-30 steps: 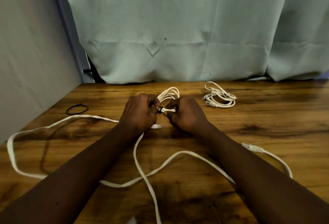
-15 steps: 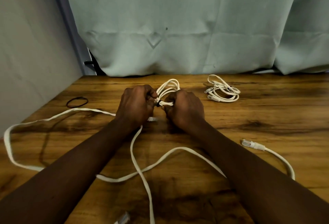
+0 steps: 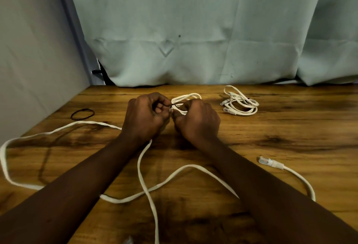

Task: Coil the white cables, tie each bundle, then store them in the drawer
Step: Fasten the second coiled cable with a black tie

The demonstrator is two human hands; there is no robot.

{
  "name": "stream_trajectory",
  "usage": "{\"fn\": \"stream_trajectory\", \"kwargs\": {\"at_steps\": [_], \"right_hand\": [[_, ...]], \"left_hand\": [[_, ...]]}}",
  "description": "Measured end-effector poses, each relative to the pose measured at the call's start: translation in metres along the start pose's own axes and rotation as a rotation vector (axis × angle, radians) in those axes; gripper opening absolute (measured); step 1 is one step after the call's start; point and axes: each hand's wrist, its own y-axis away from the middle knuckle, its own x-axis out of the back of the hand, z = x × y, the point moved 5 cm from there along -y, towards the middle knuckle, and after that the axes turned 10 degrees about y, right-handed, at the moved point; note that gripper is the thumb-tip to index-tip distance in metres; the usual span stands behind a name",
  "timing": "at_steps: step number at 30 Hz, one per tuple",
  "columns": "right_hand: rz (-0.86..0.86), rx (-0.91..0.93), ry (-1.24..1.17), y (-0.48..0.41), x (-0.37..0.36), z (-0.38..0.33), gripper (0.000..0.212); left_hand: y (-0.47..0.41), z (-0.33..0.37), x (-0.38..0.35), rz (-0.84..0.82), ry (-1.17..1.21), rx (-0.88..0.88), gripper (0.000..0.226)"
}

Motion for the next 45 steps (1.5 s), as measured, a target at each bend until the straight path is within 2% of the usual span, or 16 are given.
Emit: {"fn": "stream_trajectory", "kwargs": {"at_steps": [2,6,9,20,29,34,41,45], "right_hand": [[0.003,-0.007,-0.001,-0.001,-0.001,0.001,0.042],[-0.015,0.017,-0.024,-0.004,-0.008,0.001,0.042],[-0.02,0.058,-0.047,-0.005,-0.017,0.0,0.041],[-0.013,0.101,-0.075,-0.007,-0.019,-0.003,0.03],[0.024,0.155,-0.156,-0.003,-0.013,-0.007,0.034],[0.051,0.21,-0.199,0.0,-0.01,-0.013,0.033],[0.187,0.268,-0.261,0.004,0.001,-0.015,0.031],[0.226,0.277,-0.413,0.007,0.005,-0.013,0.022]], "left_hand": [[0.0,-0.003,-0.003,0.014,0.045,0.061,0.012],[-0.001,-0.026,-0.004,0.054,0.227,0.298,0.016],[-0.002,-0.033,-0.003,0.036,0.316,0.375,0.02],[-0.004,-0.027,-0.003,0.046,0.216,0.463,0.029],[-0.007,-0.021,0.005,0.071,0.435,0.569,0.034],[-0.005,-0.022,0.008,0.153,0.56,0.581,0.041],[0.006,-0.022,0.0,0.338,0.608,0.549,0.035],[0.009,-0.014,-0.006,0.407,0.81,0.511,0.03]]}}
